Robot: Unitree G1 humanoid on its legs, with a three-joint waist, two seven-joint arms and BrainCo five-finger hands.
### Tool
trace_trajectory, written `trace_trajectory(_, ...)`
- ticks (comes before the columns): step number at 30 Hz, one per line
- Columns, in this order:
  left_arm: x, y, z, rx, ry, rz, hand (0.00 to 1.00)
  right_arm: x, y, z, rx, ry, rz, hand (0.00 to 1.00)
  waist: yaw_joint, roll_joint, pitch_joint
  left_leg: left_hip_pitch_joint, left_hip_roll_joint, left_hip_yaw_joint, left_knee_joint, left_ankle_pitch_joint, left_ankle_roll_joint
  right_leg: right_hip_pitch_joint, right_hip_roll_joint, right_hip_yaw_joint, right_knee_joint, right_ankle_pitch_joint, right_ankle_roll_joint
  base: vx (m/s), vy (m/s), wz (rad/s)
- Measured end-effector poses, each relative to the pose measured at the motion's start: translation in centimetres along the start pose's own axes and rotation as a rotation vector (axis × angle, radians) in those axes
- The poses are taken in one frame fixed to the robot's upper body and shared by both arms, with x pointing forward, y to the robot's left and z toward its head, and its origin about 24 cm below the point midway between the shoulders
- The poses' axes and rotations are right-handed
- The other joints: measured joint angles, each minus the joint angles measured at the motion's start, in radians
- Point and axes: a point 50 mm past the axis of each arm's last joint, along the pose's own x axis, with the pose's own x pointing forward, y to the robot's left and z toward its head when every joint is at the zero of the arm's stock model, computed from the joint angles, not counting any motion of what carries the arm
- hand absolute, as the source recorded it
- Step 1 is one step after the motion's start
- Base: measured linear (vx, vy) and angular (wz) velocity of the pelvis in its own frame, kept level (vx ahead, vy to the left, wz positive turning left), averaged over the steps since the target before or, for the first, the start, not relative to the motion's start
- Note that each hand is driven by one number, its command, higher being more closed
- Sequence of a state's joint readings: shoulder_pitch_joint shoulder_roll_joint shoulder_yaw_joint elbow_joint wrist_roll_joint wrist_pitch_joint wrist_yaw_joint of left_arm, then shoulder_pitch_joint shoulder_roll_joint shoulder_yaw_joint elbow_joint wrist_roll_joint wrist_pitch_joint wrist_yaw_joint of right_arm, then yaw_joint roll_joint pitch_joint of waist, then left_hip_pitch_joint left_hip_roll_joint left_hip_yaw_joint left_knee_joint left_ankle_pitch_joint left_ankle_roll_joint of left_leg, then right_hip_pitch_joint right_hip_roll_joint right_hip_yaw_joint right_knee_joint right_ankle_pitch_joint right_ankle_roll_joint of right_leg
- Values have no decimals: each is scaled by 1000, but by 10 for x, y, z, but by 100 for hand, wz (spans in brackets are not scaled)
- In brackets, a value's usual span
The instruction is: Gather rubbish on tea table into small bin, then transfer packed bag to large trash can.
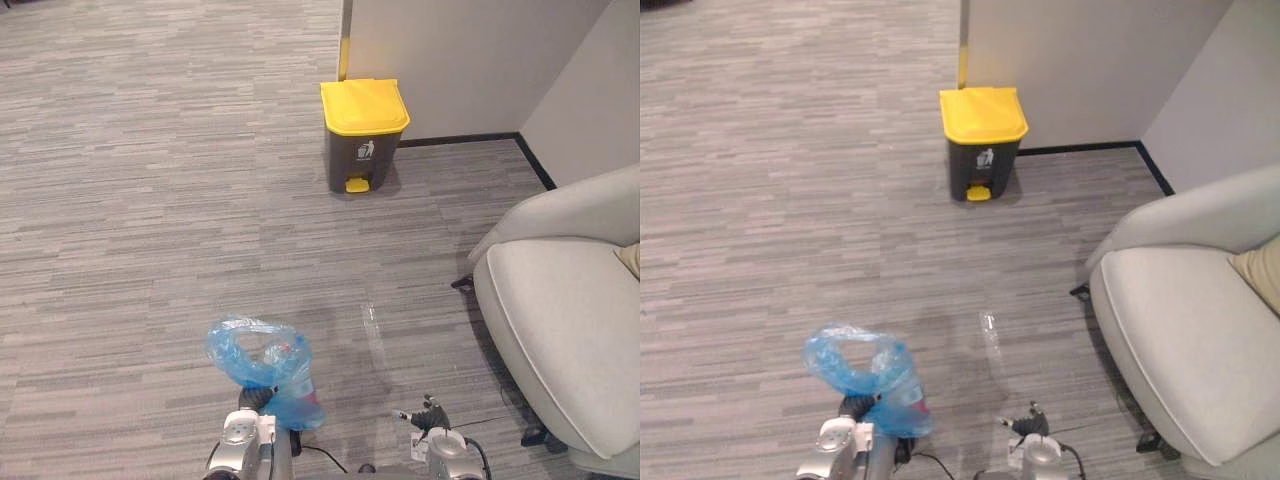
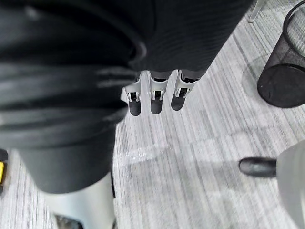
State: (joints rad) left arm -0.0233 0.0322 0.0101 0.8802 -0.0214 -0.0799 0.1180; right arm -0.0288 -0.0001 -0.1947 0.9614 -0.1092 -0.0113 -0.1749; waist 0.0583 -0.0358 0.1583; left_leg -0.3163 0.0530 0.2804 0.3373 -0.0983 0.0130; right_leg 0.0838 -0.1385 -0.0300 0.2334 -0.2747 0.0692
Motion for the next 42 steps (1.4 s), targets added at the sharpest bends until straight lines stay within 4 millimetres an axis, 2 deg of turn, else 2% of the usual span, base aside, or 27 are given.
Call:
trace_trajectory(1, 0, 1, -2, 3, 7, 2, 100, 0, 1, 2, 0, -6, 2, 0, -1, 2, -1, 27, -4, 16, -6, -17, 6, -27, -8, 15, 79, 3, 9, 375, 189, -52)
trace_trajectory(2, -1, 1, -4, 10, 15, 0, 100, 0, 1, 2, -2, -9, 4, 0, -4, 4, -1, 64, -11, 25, -20, -35, 13, -85, -21, 24, 230, 23, 57, 420, 205, -44)
trace_trajectory(3, -1, 3, -4, 32, 13, -3, 100, -1, 2, -1, -8, -2, 7, 0, -11, 8, 3, 130, -14, 28, -47, -65, 10, -194, -31, 29, 482, 57, 120, 347, 164, -29)
trace_trajectory(4, -1, 4, -4, 42, 14, -4, 100, -1, 2, -3, -11, 4, 8, 0, -16, 9, 3, 158, -15, 29, -54, -75, 11, -235, -31, 30, 577, 47, 113, 400, 118, -13)
trace_trajectory(6, -1, 9, -7, 55, 24, 11, 100, -2, 0, -3, -16, -6, 7, 0, -31, 13, 6, 264, -14, 38, -100, -104, 7, -365, -30, -31, 714, 4, 34, 353, 28, -9)
trace_trajectory(8, 0, 10, -4, 56, 18, 19, 100, -1, -1, -1, -24, -12, 5, 0, -45, 25, 13, 326, -8, 38, -143, -105, 6, -423, -19, -107, 625, -18, -7, 300, -47, -2)
trace_trajectory(10, 2, 12, 0, 54, 7, 26, 100, 0, 1, 2, -26, -17, 9, 0, -58, 21, 11, 365, 0, 35, -177, -116, -12, -472, 10, -164, 426, 9, -23, 313, -98, 10)
trace_trajectory(11, 2, 14, 1, 58, 4, 28, 100, 0, 2, 1, -28, -12, 11, 0, -60, 14, 10, 383, 0, 32, -187, -126, -31, -474, 30, -162, 283, 66, -22, 285, -137, 15)
trace_trajectory(12, 2, 17, -1, 64, 10, 35, 100, -1, 1, -4, -33, 7, 11, 0, -67, -11, 7, 405, -16, 12, -198, -140, -55, -459, 40, -146, 161, 198, -63, 447, -198, 12)
trace_trajectory(13, 2, 14, -5, 64, 33, 26, 100, 1, -6, -1, -36, -1, -7, 0, -71, 24, 11, 424, 10, -16, -213, -147, -68, -443, 68, -151, 168, 182, -114, 388, -175, 8)
trace_trajectory(16, 1, 12, -8, 60, 47, 21, 100, 3, -14, -1, -31, 5, -28, 0, -74, 45, 9, 427, 35, -66, -173, -138, -86, -428, 81, -184, 213, 98, -135, 413, -189, 12)
trace_trajectory(17, 1, 11, -9, 58, 47, 18, 100, 3, -14, -3, -31, 12, -29, 0, -74, 45, 10, 417, 47, -72, -123, -140, -92, -405, 83, -192, 211, 89, -142, 473, -205, 37)
trace_trajectory(19, 0, 2, -6, 28, 28, 0, 100, 0, -14, -10, -44, 32, -25, 0, -68, 40, 15, 286, 119, -88, 271, -125, -145, -270, 98, -215, 130, 76, -154, 401, -142, 33)
trace_trajectory(20, -1, -1, -5, 16, 22, -4, 100, 0, -13, -11, -46, 33, -22, 0, -60, 40, 16, 252, 141, -75, 373, -132, -138, -237, 103, -216, 112, 72, -158, 365, -33, 5)
trace_trajectory(21, -3, -8, -5, -12, 11, -21, 100, -1, -14, -11, -45, 23, -24, 0, -46, 40, 16, 158, 184, -39, 525, -153, -105, -170, 106, -216, 79, 50, -160, 225, 4, -7)
trace_trajectory(23, -5, -10, -7, -20, 12, -29, 100, -1, -11, -8, -33, 12, -20, 0, -44, 41, 16, 102, 199, -15, 513, -161, -97, -134, 105, -218, 58, 43, -155, 243, 52, -6)
trace_trajectory(26, -6, -10, -9, -21, 20, -32, 100, -1, -10, -8, -10, 14, -22, 0, -32, 39, 16, 30, 157, 15, 231, -138, -75, -85, 77, -210, 20, 27, -119, 275, 143, -4)
trace_trajectory(28, -6, -13, -10, -23, 24, -38, 100, -3, -14, -17, -13, 39, -33, 0, -22, 48, 11, 23, 102, -7, -35, -26, -86, -59, 60, -207, 5, 5, -77, 354, 258, 1)
trace_trajectory(29, -6, -10, -12, -18, 34, -32, 100, -4, -15, -22, -16, 62, -35, 0, -6, 40, 11, 53, 63, -19, -97, 75, -67, -43, 43, -179, -1, -4, -53, 385, 243, 8)
trace_trajectory(30, -6, -7, -15, -6, 46, -27, 100, -5, -9, -25, -17, 79, -19, 0, -10, 17, -6, 69, 23, -15, -126, 72, -53, -25, 23, -156, -48, 10, -28, 424, 231, 10)
trace_trajectory(32, -3, -2, -11, 20, 38, -22, 100, -4, -7, -25, -18, 87, -12, 0, -11, 1, -9, 44, 1, -5, -57, 28, -12, -9, -6, -115, -83, 28, -2, 415, 252, 12)
trace_trajectory(34, -3, 1, -11, 32, 38, -20, 100, -2, -7, -16, -24, 61, -11, 0, -8, 4, -12, 56, -11, 15, -21, -29, 3, -17, -23, -81, -26, 28, 4, 328, 212, -21)
trace_trajectory(35, -3, 1, -12, 33, 41, -19, 100, -1, -6, -12, -26, 48, -9, 0, -8, 9, -11, 80, -15, 27, -24, -53, 6, -55, -35, -59, 68, 26, 31, 295, 191, -41)
trace_trajectory(37, -4, 3, -16, 50, 56, -19, 100, -1, -5, -14, -31, 49, -3, 0, -21, 15, -9, 171, -31, 41, -82, -78, 10, -201, -70, -33, 433, 54, 98, 270, 168, -26)
trace_trajectory(38, -4, 5, -17, 60, 59, -17, 100, -2, -5, -15, -34, 53, -1, 0, -27, 17, -8, 200, -34, 41, -92, -86, 11, -237, -73, -33, 521, 53, 96, 263, 102, -3)
trace_trajectory(40, -5, 13, -19, 81, 64, 0, 100, -1, -7, -14, -38, 43, -4, 0, -41, 21, -2, 296, -46, 43, -138, -98, 9, -331, -68, -64, 670, 7, 40, 302, 47, 7)
trace_trajectory(42, -4, 16, -18, 87, 60, 8, 100, 0, -7, -10, -41, 33, -3, 0, -57, 20, -3, 345, -37, 39, -167, -98, 8, -382, -41, -110, 624, -17, 3, 250, -45, 12)
